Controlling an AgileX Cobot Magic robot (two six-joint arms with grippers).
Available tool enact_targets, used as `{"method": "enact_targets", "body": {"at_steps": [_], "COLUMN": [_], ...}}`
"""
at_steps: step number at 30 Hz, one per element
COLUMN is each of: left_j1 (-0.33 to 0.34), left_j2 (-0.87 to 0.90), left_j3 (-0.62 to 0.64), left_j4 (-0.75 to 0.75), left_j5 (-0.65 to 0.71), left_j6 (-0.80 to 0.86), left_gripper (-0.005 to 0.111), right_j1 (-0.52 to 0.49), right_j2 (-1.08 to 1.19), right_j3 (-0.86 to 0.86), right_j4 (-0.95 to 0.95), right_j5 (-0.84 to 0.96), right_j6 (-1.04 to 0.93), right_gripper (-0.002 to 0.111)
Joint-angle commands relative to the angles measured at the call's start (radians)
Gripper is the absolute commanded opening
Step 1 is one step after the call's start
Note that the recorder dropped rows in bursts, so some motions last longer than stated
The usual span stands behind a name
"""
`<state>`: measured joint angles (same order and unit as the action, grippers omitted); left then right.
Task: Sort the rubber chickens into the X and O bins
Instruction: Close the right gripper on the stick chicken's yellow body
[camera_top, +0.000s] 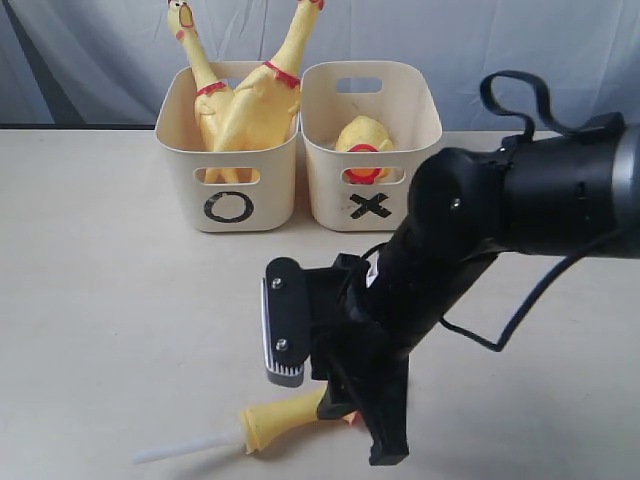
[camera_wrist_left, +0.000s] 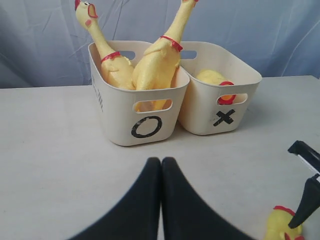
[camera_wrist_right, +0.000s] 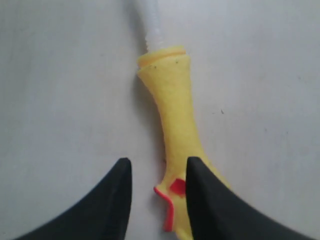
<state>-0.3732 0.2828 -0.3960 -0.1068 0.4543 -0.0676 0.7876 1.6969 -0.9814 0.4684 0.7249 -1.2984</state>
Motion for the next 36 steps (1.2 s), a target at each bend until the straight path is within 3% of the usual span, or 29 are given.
{"method": "enact_targets", "body": {"at_steps": [1,13,18,36], "left_j1": [0.003,0.003,0.003,0.003], "left_j2": [-0.008,-0.008,-0.008,-0.008], "left_j3": [0.007,0.007,0.007,0.007], "left_j4": [0.004,-0.007,-0.007,-0.011], "left_j5": [-0.011,-0.011,-0.011,-0.013], "left_j6": [-0.011,-0.011,-0.011,-0.011], "left_gripper": [0.000,0.000,0.000,0.000], "right_j1": [0.022,0.022,0.022,0.022], "right_j2": [0.058,0.178,0.201,0.242], "right_j3": [-0.037,-0.130,-0.132,-0.132], "right_j4": [-0.053,-0.077,-0.079,-0.079], "right_j5": [-0.011,0.017,0.029,-0.014], "right_j6": [-0.009,0.017,0.029,0.043], "right_gripper": [0.035,0.036,0.054,0.050]}}
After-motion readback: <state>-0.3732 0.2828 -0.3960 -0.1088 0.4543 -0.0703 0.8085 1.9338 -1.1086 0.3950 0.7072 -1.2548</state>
